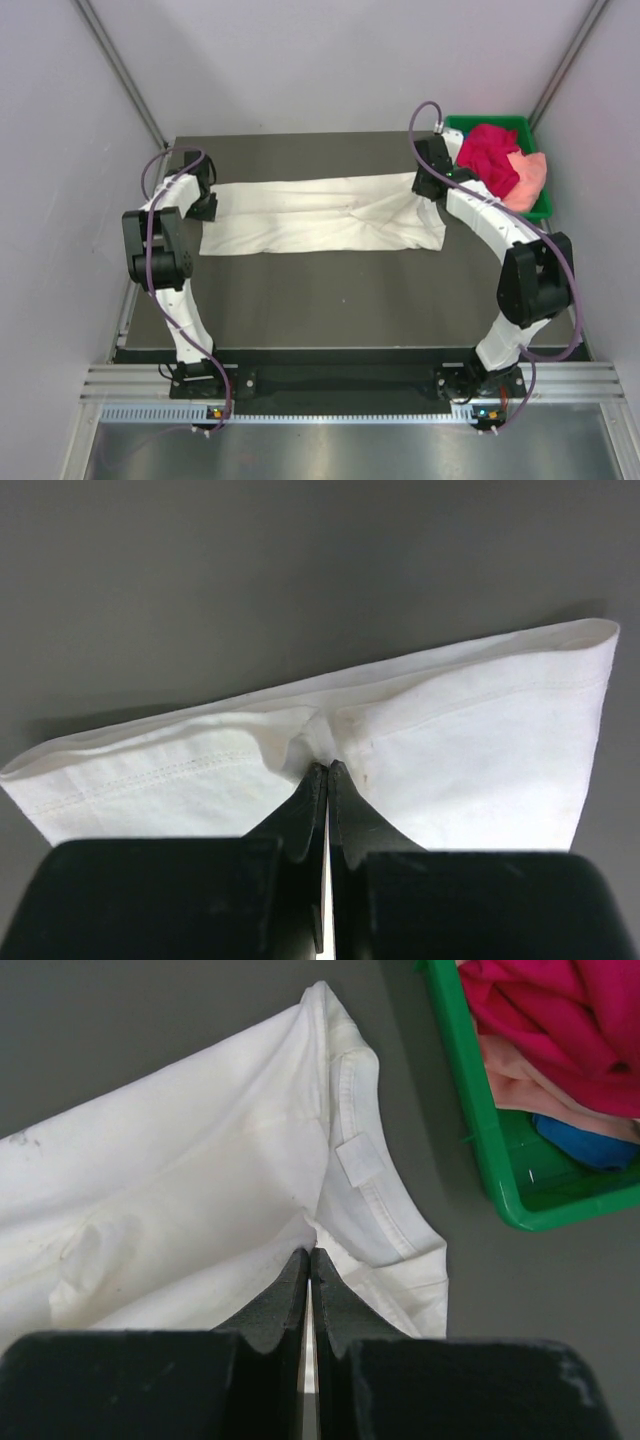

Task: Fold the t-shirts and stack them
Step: Fold the tshirt

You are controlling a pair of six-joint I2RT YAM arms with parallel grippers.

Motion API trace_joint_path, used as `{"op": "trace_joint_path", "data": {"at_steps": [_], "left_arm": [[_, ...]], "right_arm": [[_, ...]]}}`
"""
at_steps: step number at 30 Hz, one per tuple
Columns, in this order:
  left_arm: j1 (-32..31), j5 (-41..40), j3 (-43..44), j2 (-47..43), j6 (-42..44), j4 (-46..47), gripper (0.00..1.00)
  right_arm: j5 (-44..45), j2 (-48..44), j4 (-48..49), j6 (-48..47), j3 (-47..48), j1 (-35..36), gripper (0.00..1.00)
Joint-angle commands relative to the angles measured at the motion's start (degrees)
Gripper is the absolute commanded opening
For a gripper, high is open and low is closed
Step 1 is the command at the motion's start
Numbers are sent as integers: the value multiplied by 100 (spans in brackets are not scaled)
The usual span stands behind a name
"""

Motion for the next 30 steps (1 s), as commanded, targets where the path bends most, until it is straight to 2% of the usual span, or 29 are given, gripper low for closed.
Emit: {"op": "trace_joint_path", "data": {"at_steps": [1, 8, 13, 15, 17, 19, 20, 22, 26, 27, 30], "left_arm": [[0, -253, 255, 227, 5, -243, 0], [-9, -262, 562, 464, 163, -322, 0], [-9, -367, 931, 394, 619, -374, 28], [-27, -428, 985, 245, 812, -445, 33], [-97, -718, 994, 44, 910, -515, 46], [-175, -963, 985, -71, 1252, -454, 48], [-202, -1052, 985, -150, 1357, -463, 49], [-272, -1158, 977, -230, 1647, -515, 49], [-378, -1167, 582, -650, 2236, -428, 49], [-378, -880, 424, -765, 2542, -314, 48], [-378, -318, -331, -1275, 2729, 98, 47]], "right_arm": [[-180, 101, 266, -59, 300, -103, 0], [-277, 268, 284, -24, 370, -112, 0], [-356, 294, 266, 3, 397, -112, 0], [-365, 320, 231, 3, 414, -103, 0], [-374, 347, 240, 11, 441, -112, 0], [-426, 408, 231, 11, 511, -103, 1], [-479, 495, 240, -23, 555, -112, 2], [-785, 627, 170, -155, 791, -120, 12], [-533, 874, -1214, 255, 1468, -138, 26], [-497, 813, -1393, 397, 1460, -129, 32], [-436, 375, -1790, 994, 928, -138, 36]]}}
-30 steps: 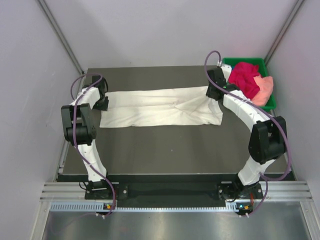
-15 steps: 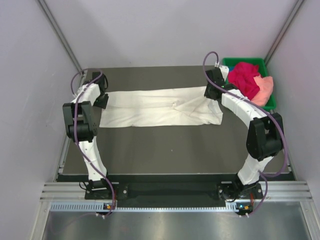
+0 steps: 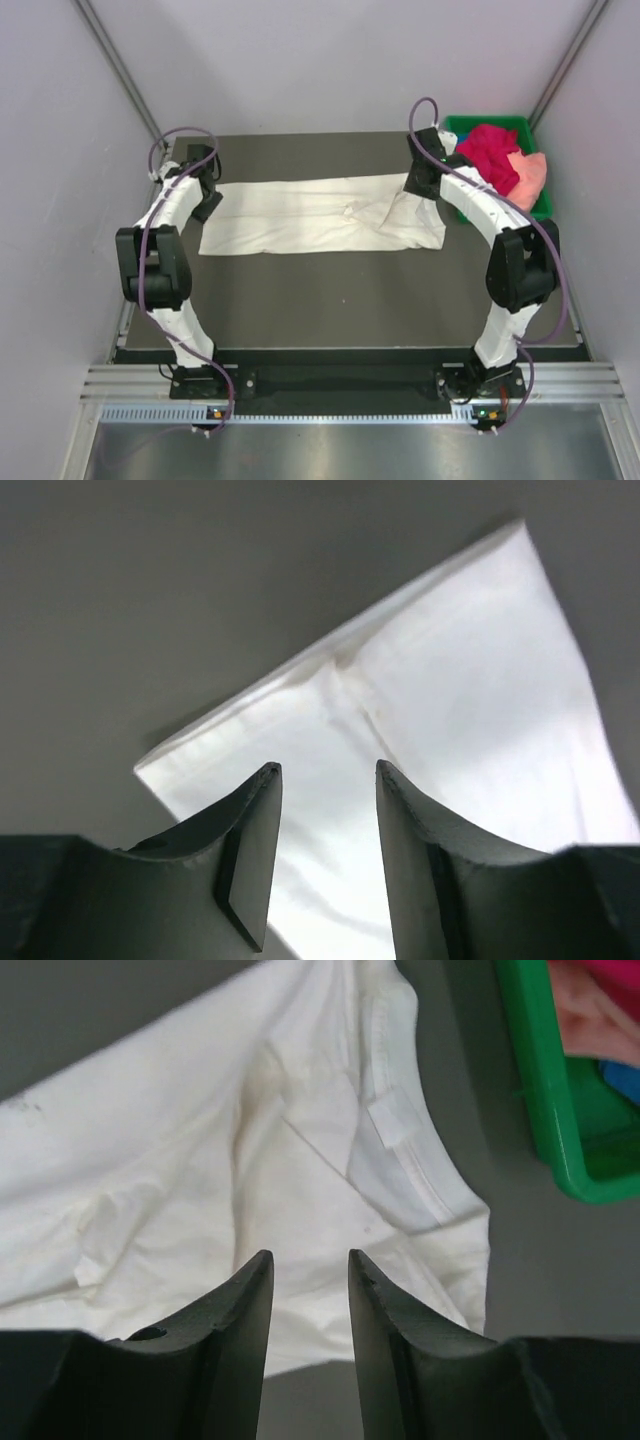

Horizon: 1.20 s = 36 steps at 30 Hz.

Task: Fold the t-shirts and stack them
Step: Fold the tshirt

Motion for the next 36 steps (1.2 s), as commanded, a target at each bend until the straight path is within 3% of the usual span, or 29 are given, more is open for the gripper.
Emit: {"op": "trace_joint_path", "data": {"at_steps": [1, 5, 16, 30, 36], "left_arm": [[13, 629, -941, -760, 627, 603, 47], [13, 1788, -2023, -1402, 1135, 1089, 47], [162, 1493, -3274, -2009, 1093, 1573, 48], [224, 666, -3292, -1640, 742, 1626, 46], [224, 570, -3204, -1324, 742, 1556, 39]], "right_arm": [[137, -618, -857, 781, -417, -81, 37], [-64, -1410, -822, 1379, -1672, -221, 38], [-513, -2157, -383, 2373, -3125, -653, 37], [-373, -1912, 760, 2558, -3610, -758, 36], [-337, -1464, 1138, 2426, -3557, -767, 36]]}}
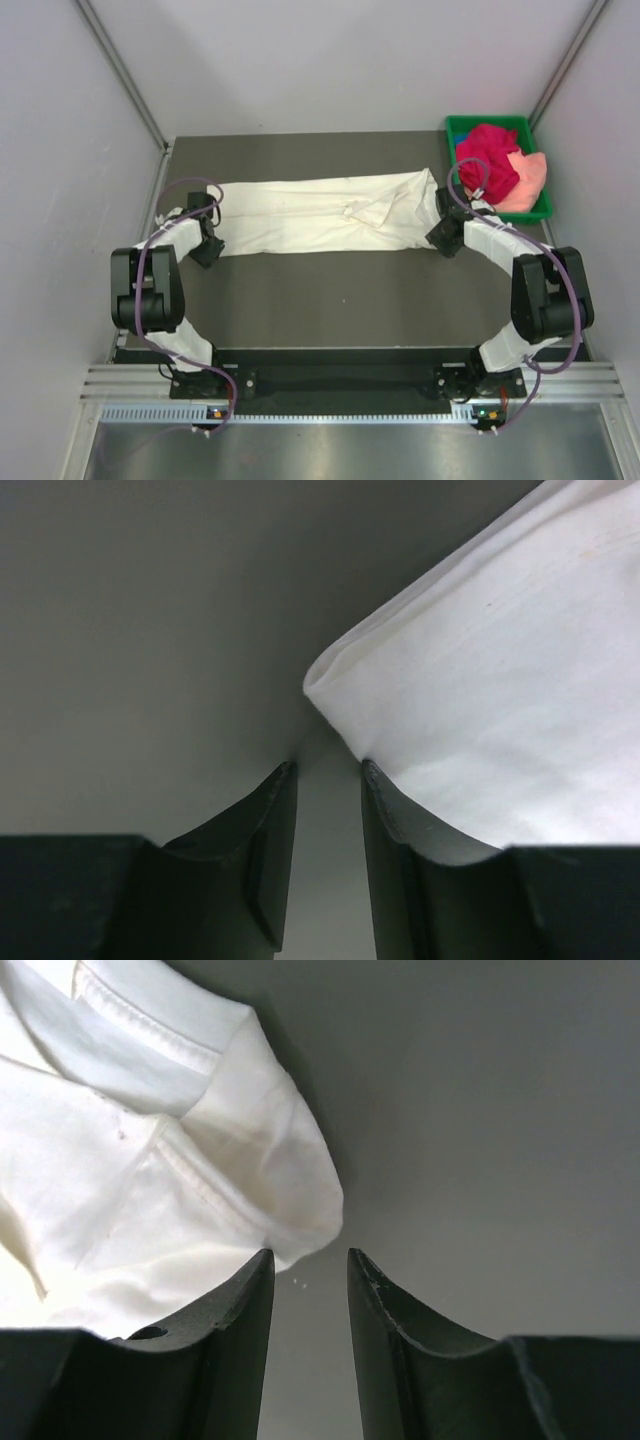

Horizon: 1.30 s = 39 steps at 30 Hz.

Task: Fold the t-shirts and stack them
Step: Fold the tshirt

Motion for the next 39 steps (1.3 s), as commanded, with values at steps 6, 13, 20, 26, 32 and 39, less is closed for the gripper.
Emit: {"op": "trace_joint_path", "data": {"at_steps": [6, 13, 20, 26, 32, 39], "left_arm": [[40, -540, 254, 205, -52, 27, 22], [40, -830, 386, 240, 124, 1, 0], [40, -1287, 509, 91, 229, -306, 0], [23, -1428, 457, 3, 229, -553, 0], [32, -1516, 579, -287, 256, -878, 13], [23, 375, 922, -674, 1203, -431, 79]], "right_arm": [[548, 340, 476, -66, 24, -78, 34], [831, 315, 678, -566, 15, -131, 0], [683, -292, 309, -778, -283, -131, 0], [401, -740, 186, -795, -758, -105, 0], [497, -794, 116, -865, -698, -87, 18], [428, -889, -465, -805, -4, -17, 41]]}}
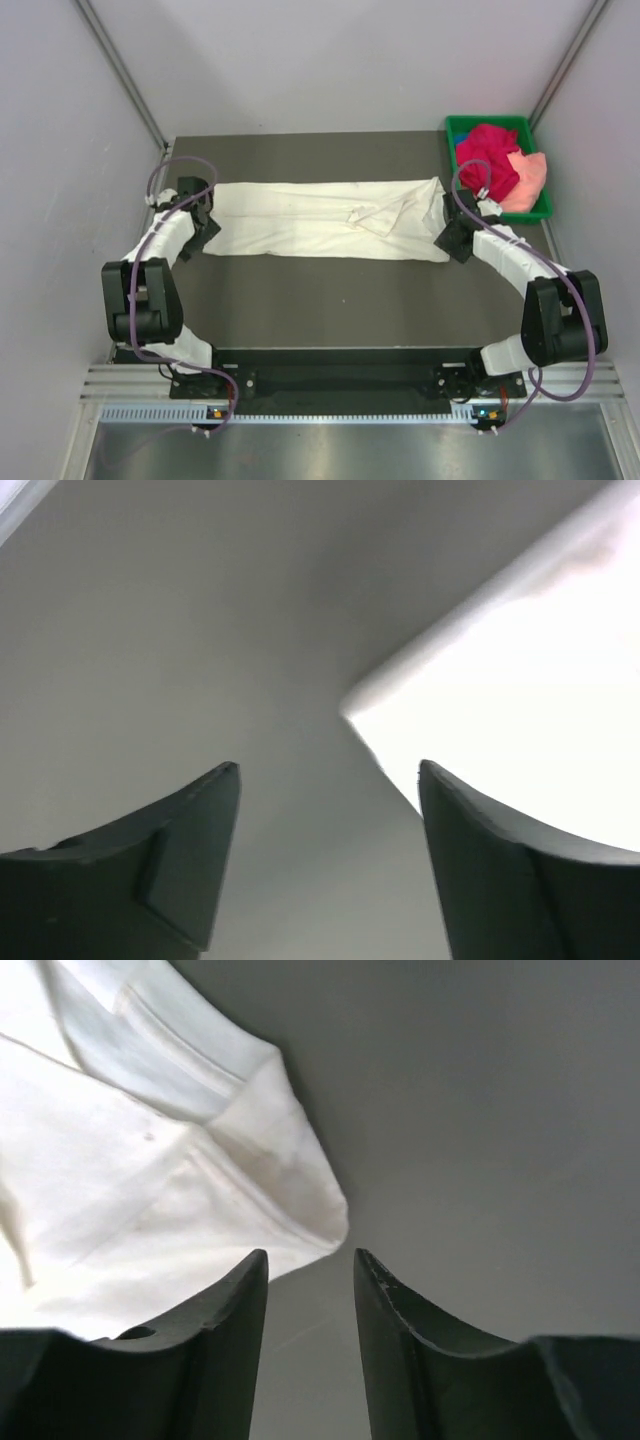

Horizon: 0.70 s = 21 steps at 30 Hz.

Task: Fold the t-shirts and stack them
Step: Fold the tshirt

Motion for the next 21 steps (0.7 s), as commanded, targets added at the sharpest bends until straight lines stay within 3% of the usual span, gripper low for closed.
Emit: {"op": "trace_joint_path", "data": {"at_steps": [1, 3, 6, 10, 17, 21], "left_arm": [[10, 1574, 290, -331, 832, 331, 79], [1, 2634, 554, -155, 1123, 261, 77], [1, 3621, 643, -163, 1624, 365, 77], [-78, 4606, 362, -401, 1600, 795, 75], [-377, 5706, -227, -322, 1257, 1455, 73], [-368, 5621, -140, -331, 1257, 1473, 73]], "right_arm": [[-36, -206, -180, 35, 527, 64, 42], [-168, -66, -102, 140, 695, 265, 47], [-431, 284, 187, 272, 1003, 494, 49], [-669, 699, 706, 544, 1231, 697, 52], [-1169, 1297, 1971, 563, 1100, 890, 55], [-1373, 1481, 2788, 528, 924, 978, 55]]}}
